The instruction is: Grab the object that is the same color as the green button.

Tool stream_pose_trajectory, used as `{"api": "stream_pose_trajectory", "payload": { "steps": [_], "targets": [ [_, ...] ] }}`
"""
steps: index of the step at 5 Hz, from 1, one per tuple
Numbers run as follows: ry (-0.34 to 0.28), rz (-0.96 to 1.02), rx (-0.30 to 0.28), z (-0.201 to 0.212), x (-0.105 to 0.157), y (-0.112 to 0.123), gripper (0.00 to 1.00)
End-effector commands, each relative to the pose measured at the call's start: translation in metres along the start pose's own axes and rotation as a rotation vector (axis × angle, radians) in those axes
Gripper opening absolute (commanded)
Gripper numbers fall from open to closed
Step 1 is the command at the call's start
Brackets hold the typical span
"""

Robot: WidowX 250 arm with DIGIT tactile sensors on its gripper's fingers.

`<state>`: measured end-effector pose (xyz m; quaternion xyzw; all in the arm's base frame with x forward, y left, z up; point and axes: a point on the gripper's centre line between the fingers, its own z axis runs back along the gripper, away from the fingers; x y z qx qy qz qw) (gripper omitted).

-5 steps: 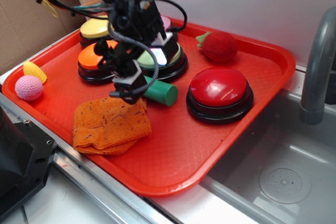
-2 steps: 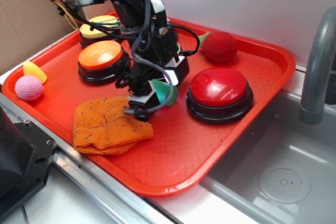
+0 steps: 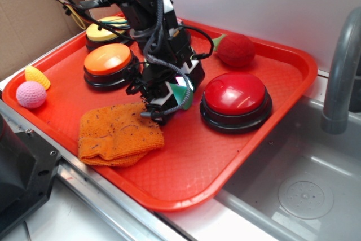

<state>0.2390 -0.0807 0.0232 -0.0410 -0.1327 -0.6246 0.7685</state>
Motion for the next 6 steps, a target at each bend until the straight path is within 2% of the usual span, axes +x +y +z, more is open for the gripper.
{"api": "stream_pose_trajectory", "payload": {
  "steps": [1, 3, 4, 5, 6],
  "targets": [
    [0.011, 0.076, 0.047, 0.035, 0.012, 0.003, 0.00],
    [0.268, 0.468, 0.136, 0.097, 0.014, 0.009, 0.00],
    [0.340, 0.709, 0.168, 0.126, 0.001, 0.003, 0.00],
    [0.381, 0.960, 0.157, 0.145, -0.011, -0.008, 0.00],
    [0.361, 1.215, 0.163, 0.157, -0.022, -0.020, 0.00]
  ]
}}
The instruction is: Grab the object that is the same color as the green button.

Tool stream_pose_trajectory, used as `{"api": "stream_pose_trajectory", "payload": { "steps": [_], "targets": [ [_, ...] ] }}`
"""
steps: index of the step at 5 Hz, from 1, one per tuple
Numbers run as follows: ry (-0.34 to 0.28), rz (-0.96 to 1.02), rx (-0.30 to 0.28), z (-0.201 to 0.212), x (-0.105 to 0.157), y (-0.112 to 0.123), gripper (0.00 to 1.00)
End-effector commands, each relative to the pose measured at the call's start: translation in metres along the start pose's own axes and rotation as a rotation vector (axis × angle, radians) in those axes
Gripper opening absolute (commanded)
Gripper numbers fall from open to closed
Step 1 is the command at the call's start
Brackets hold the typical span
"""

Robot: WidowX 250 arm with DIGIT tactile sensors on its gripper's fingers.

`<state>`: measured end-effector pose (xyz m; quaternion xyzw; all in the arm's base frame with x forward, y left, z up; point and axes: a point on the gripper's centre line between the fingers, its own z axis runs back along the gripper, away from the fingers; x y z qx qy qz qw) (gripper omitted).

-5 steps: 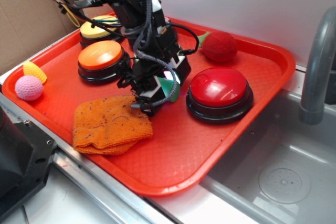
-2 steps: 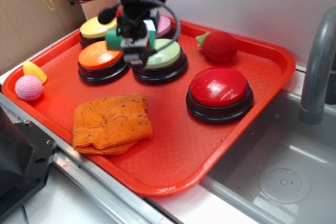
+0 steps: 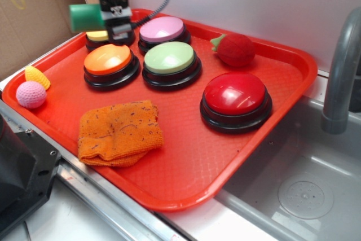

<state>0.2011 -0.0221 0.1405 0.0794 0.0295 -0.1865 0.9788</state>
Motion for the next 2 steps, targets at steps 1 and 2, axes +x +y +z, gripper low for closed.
{"api": "stream_pose_trajectory", "payload": {
  "steps": [1, 2],
  "targets": [
    [-0.070, 0.505, -0.104, 0.0266, -0.0192, -0.0032, 0.00],
    [-0.062, 0.542, -0.123, 0.0216, -0.0187, -0.0048, 0.00]
  ]
}}
